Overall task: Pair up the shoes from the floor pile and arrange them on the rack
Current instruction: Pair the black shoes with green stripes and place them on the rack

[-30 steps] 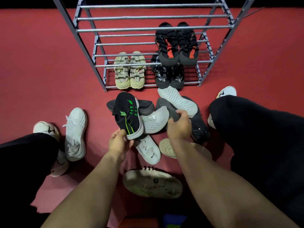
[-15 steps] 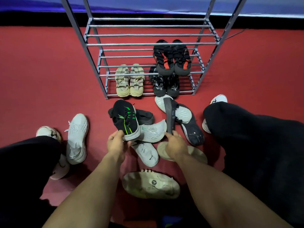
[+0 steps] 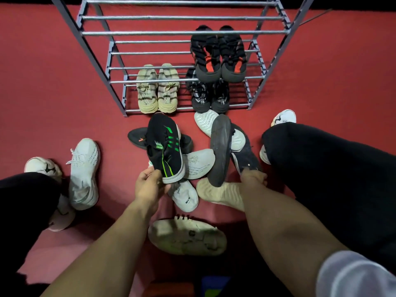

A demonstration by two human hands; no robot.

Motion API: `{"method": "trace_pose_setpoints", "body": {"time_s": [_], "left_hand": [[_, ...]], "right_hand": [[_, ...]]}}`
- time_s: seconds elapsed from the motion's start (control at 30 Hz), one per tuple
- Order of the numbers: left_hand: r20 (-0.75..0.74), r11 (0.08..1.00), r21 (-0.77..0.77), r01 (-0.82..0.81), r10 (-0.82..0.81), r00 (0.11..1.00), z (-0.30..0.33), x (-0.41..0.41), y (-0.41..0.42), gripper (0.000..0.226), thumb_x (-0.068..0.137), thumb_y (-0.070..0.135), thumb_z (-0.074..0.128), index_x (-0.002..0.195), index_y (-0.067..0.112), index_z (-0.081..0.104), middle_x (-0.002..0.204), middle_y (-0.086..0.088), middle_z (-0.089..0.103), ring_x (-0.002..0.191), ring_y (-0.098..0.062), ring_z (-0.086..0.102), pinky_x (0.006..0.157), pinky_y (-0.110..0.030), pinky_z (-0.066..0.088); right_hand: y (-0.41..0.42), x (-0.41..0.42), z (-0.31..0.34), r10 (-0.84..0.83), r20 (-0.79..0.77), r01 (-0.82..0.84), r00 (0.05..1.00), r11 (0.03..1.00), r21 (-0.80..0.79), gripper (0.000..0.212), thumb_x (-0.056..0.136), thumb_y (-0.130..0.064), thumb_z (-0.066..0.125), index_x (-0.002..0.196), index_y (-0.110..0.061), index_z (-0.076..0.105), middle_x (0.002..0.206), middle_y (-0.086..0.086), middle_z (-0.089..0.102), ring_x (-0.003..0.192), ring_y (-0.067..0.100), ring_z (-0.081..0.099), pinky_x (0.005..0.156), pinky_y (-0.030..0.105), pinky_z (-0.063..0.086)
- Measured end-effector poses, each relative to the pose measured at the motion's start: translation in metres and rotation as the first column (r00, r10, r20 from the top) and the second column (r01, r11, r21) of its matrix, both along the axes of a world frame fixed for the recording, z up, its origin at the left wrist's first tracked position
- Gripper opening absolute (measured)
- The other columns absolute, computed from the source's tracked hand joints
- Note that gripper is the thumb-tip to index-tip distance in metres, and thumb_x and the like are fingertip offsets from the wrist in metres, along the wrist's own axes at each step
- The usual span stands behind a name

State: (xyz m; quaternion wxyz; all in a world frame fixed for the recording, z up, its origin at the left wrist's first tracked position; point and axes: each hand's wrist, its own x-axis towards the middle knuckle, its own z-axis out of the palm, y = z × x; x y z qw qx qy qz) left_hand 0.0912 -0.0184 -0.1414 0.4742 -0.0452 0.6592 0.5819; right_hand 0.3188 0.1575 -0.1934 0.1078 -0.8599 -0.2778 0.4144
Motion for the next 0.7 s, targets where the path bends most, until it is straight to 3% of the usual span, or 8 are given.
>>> {"method": "trace_pose_setpoints", "body": {"time_s": [0.13,0.2,0.23,0.33,0.4,0.47,0.6,0.7], "left_hand": [[0.037,1.0,-0.019,-0.005,0.005,0.999,-0.005,0.005,0.009,0.028,0.085,0.007,0.054,0.112,0.016,0.056,0.076,-0.009,0.062,0.055,-0.016,0.057,0.048,-0.023,0.051],[0.051,0.999,-0.033,0.001,0.001,0.999,-0.007,0.008,0.01,0.024,0.088,0.007,0.052,0.109,0.018,0.054,0.075,-0.007,0.063,0.056,-0.016,0.058,0.047,-0.022,0.051],[0.054,0.999,-0.043,0.003,-0.001,0.999,-0.009,0.007,0.01,0.023,0.088,0.007,0.051,0.108,0.018,0.054,0.074,-0.006,0.063,0.055,-0.015,0.059,0.047,-0.022,0.051],[0.075,0.998,-0.063,-0.017,0.022,0.997,-0.011,0.006,0.011,0.021,0.087,0.007,0.052,0.103,0.021,0.052,0.073,-0.004,0.062,0.058,-0.015,0.059,0.051,-0.023,0.052],[0.084,0.997,-0.07,-0.025,0.031,0.996,-0.01,0.006,0.012,0.024,0.086,0.008,0.053,0.106,0.02,0.048,0.073,-0.003,0.061,0.059,-0.015,0.058,0.052,-0.024,0.053],[0.079,0.997,-0.064,-0.032,0.036,0.996,-0.006,0.008,0.012,0.024,0.086,0.009,0.054,0.106,0.019,0.045,0.07,-0.002,0.059,0.059,-0.015,0.056,0.055,-0.025,0.052],[0.057,0.999,-0.02,-0.034,0.035,0.998,0.008,0.011,0.01,0.012,0.086,0.008,0.051,0.086,0.02,0.047,0.047,0.007,0.053,0.043,-0.007,0.052,0.05,-0.021,0.05],[0.029,0.997,0.024,-0.07,0.069,0.997,0.019,0.007,0.007,0.021,0.083,0.006,0.049,0.069,0.021,0.045,0.042,0.006,0.044,0.033,-0.007,0.041,0.04,-0.017,0.043]], "right_hand": [[0.021,0.012,-0.022,-0.217,-0.21,0.214,0.954,0.976,-0.037,0.082,0.091,-0.039,0.062,0.15,0.0,0.02,0.153,0.014,0.033,0.138,0.032,0.04,0.111,0.039,0.036],[0.023,0.017,-0.034,-0.231,-0.339,0.235,0.912,0.972,-0.031,0.073,0.089,-0.04,0.06,0.147,-0.004,0.033,0.144,0.009,0.047,0.127,0.029,0.055,0.098,0.036,0.05],[0.024,0.02,-0.048,-0.209,-0.435,0.226,0.876,0.974,-0.013,0.067,0.086,-0.041,0.058,0.143,-0.012,0.041,0.137,0.004,0.055,0.117,0.026,0.063,0.088,0.036,0.057],[0.032,0.036,-0.104,-0.26,-0.454,0.333,0.852,0.939,0.087,0.061,0.061,-0.053,0.069,0.112,-0.02,0.061,0.115,-0.001,0.069,0.093,0.023,0.071,0.079,0.044,0.061],[0.013,0.007,-0.029,-0.301,-0.449,0.395,0.841,0.909,0.131,0.046,0.052,-0.043,0.075,0.088,-0.014,0.065,0.096,0.007,0.074,0.077,0.027,0.072,0.073,0.046,0.061],[-0.003,-0.02,0.025,-0.25,-0.462,0.389,0.851,0.891,0.235,0.028,0.066,-0.03,0.074,0.084,-0.013,0.062,0.082,0.005,0.07,0.069,0.024,0.068,0.067,0.036,0.058],[-0.029,-0.062,0.094,0.01,-0.147,0.081,0.989,0.796,0.6,0.036,0.055,-0.04,0.069,0.081,-0.028,0.047,0.098,0.001,0.064,0.087,0.026,0.063,0.083,0.037,0.053],[-0.067,-0.083,0.123,0.193,0.13,-0.227,0.972,0.661,0.715,0.036,0.061,-0.028,0.072,0.087,-0.022,0.047,0.107,0.004,0.054,0.098,0.028,0.053,0.088,0.039,0.044]]}}
